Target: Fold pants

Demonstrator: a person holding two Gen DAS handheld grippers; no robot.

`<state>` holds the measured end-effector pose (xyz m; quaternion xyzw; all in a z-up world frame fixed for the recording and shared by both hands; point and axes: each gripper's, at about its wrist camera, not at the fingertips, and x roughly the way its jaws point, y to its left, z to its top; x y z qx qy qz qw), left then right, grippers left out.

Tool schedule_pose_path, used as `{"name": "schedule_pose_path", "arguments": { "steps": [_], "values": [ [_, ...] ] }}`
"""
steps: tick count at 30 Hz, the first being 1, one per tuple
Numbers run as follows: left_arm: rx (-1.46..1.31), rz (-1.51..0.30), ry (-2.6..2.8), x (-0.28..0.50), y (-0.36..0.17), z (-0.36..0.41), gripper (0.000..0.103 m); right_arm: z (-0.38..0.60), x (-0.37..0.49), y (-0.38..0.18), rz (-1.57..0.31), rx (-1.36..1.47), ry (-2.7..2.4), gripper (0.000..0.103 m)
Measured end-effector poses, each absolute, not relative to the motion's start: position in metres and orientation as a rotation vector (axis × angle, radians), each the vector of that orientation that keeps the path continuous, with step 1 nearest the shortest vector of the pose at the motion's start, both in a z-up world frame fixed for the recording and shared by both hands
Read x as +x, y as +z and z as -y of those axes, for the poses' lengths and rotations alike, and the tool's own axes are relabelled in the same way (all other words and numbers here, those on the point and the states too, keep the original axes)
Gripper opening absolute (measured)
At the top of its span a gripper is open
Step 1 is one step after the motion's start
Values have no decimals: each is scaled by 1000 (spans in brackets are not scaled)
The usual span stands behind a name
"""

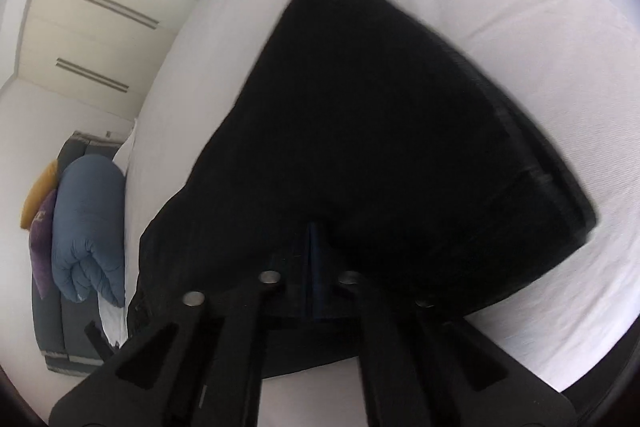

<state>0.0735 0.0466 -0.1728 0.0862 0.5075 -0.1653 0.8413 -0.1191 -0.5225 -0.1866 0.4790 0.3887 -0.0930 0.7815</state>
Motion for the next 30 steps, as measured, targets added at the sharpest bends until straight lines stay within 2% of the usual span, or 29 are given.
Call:
{"name": "schedule_pose_path", "arguments": {
  "steps": [3,5,7,11,14,17,20,24,26,30],
  "values": [
    [210,-1071,-340,64,-173,-50,103,540,-136,-169,-847,980,-325,0],
    [214,-1078,-307,59,-169,-55,103,531,-131,-146,-887,865,-378,9],
    [214,-1072,-272,52,-158,-53,91,496,-116,-125,-911,798,-241,8],
    [118,-1020,-331,38,-132,-43,91,371,-61,-103,-1039,483,75,8],
    [74,-1000,-360,37,-131,-28,91,312,-31,-115,-1088,371,161,8],
    [164,-1110,-362,38,-160,-18,91,281,-7,-155,-1270,290,135,8],
    [199,-1109,-372,34,-165,-28,91,274,-34,-151,-1218,246,160,8],
    [237,-1121,-382,26,-160,-43,91,290,-56,-147,-1219,344,190,8],
    [255,-1124,-367,26,-152,-44,89,296,-57,-132,-1226,309,176,8],
    [175,-1058,-393,35,-120,-30,88,315,-50,-92,-1089,399,238,9]
  ]
}}
